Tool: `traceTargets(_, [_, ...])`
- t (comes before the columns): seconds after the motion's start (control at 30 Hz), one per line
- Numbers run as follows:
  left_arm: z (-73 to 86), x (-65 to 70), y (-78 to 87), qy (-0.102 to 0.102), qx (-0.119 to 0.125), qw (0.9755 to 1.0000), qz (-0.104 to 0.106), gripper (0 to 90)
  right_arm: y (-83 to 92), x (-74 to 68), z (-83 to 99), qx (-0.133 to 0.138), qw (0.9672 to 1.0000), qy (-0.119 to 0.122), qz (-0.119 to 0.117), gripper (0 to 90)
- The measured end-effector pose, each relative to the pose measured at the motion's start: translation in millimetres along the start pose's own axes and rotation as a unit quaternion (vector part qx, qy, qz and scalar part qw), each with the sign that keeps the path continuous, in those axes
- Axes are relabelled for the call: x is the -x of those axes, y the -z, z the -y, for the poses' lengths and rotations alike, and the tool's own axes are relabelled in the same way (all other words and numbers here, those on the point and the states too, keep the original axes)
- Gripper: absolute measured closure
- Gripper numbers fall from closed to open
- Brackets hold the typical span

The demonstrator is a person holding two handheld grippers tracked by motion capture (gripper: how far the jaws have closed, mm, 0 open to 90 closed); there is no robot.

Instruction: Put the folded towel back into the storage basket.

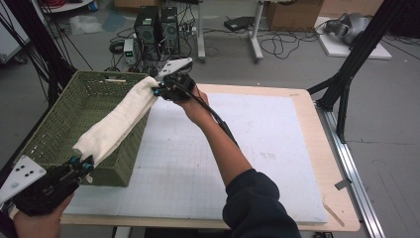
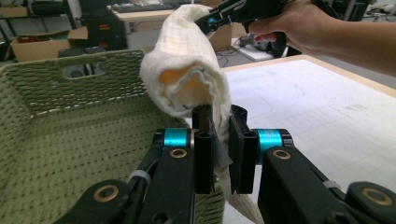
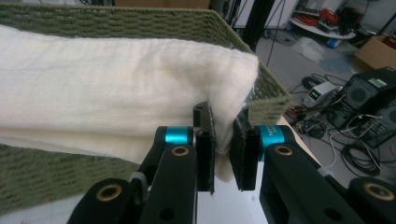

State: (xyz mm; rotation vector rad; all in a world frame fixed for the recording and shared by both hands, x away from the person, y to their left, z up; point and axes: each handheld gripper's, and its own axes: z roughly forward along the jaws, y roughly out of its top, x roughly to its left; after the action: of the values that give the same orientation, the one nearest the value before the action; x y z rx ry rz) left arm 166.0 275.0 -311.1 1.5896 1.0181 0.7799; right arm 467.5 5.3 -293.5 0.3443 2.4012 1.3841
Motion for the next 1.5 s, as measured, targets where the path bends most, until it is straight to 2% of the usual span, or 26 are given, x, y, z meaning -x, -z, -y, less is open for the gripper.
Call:
traceTargets(0.3, [-0.7, -12.5, 8.9, 0.006, 0.007, 0.9997, -0.021, 81.9, -27.2, -6.0, -20.0, -0.006, 0.9999, 0.005, -0.008, 81.4])
traceTargets(0.53, [0.8, -24.9, 11.2, 0.015, 0.002, 0.9992, -0.038, 81.8, -49.4, -10.2, -34.5, -0.012, 0.9999, 0.011, -0.006, 81.4])
traceTargets(0.87, [-0.4, -36.7, 8.9, 0.019, -0.005, 0.9982, -0.057, 81.7, -68.5, -11.5, -38.5, -0.018, 0.9998, 0.003, -0.001, 81.4])
traceTargets(1.1, [1.4, -53.5, 9.6, 0.028, -0.018, 0.9961, -0.082, 81.8, -78.7, -17.3, -43.7, -0.017, 0.9999, 0.001, 0.001, 81.4])
traceTargets(1.17, [1.4, -59.3, 7.0, 0.026, -0.025, 0.9949, -0.094, 81.1, -84.2, -21.2, -46.5, -0.006, 1.0000, -0.001, 0.007, 80.1])
traceTargets(1.2, [3.1, -67.1, 0.5, 0.026, -0.045, 0.9928, -0.108, 78.2, -86.6, -22.1, -47.0, -0.007, 0.9999, -0.003, 0.012, 77.0])
traceTargets(1.23, [3.1, -67.1, 0.5, 0.026, -0.045, 0.9928, -0.108, 66.1, -86.6, -22.1, -47.0, -0.007, 0.9999, -0.003, 0.012, 77.0])
traceTargets(1.27, [5.0, -71.3, -3.4, 0.031, -0.052, 0.9900, -0.128, 66.1, -89.2, -22.9, -47.0, -0.010, 0.9997, 0.001, 0.021, 70.4])
traceTargets(1.3, [6.9, -75.3, -5.7, 0.035, -0.054, 0.9872, -0.146, 47.9, -91.2, -23.9, -46.5, -0.012, 0.9995, 0.003, 0.028, 64.1])
traceTargets(1.33, [7.9, -77.6, -6.0, 0.042, -0.052, 0.9852, -0.158, 34.5, -92.7, -24.1, -45.0, -0.016, 0.9994, -0.004, 0.030, 56.8])
traceTargets(1.37, [7.7, -77.0, -3.3, 0.033, -0.041, 0.9833, -0.174, 31.5, -91.8, -23.8, -44.1, -0.019, 0.9995, -0.003, 0.027, 56.4])
traceTargets(1.43, [7.0, -75.6, -1.9, 0.028, -0.036, 0.9829, -0.179, 28.3, -90.0, -23.1, -43.2, -0.019, 0.9995, -0.001, 0.026, 54.8])
traceTargets(1.5, [5.0, -73.1, 0.0, 0.024, -0.028, 0.9841, -0.174, 27.4, -84.4, -20.3, -41.3, -0.015, 0.9995, -0.005, 0.025, 53.4])
